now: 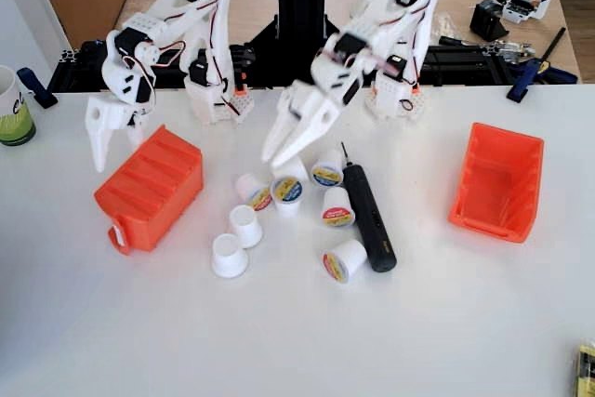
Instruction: Sort the coffee pods, blue into left, red into right
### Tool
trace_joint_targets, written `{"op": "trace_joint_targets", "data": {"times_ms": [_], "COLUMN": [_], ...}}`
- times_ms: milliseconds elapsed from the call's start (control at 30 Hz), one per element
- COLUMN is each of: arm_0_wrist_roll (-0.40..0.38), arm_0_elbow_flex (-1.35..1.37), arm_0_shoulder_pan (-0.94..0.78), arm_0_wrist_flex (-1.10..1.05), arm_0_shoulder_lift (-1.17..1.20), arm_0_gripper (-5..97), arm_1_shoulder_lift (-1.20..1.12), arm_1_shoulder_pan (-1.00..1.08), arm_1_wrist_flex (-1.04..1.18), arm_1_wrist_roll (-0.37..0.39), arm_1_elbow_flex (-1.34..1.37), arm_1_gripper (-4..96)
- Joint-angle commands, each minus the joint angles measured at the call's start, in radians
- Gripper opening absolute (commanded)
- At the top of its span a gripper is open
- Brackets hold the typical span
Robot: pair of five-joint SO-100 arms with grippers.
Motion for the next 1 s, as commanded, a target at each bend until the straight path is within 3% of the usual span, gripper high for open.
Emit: {"op": "trace_joint_targets", "data": {"times_ms": [0,133,533,800,967], "arm_0_wrist_roll": [-0.571,-0.555,-0.503,-0.495,-0.449], "arm_0_elbow_flex": [-0.005,-0.005,-0.005,-0.009,-0.034], "arm_0_shoulder_pan": [0.002,0.003,-0.006,-0.012,-0.041], "arm_0_wrist_flex": [-0.017,-0.02,-0.02,-0.012,0.023], "arm_0_shoulder_lift": [0.006,0.006,0.012,0.023,0.046], "arm_0_gripper": [33,33,33,33,33], "arm_1_shoulder_lift": [-0.402,-0.629,-0.643,-0.75,-0.787], "arm_1_shoulder_pan": [0.038,0.074,0.106,0.141,0.179], "arm_1_wrist_flex": [-0.083,0.052,0.198,0.14,0.133], "arm_1_wrist_roll": [-0.06,-0.097,-0.041,0.008,-0.015], "arm_1_elbow_flex": [-0.433,-0.782,-0.807,-0.807,-0.844], "arm_1_gripper": [18.3,20.1,19.9,20.1,21.1]}}
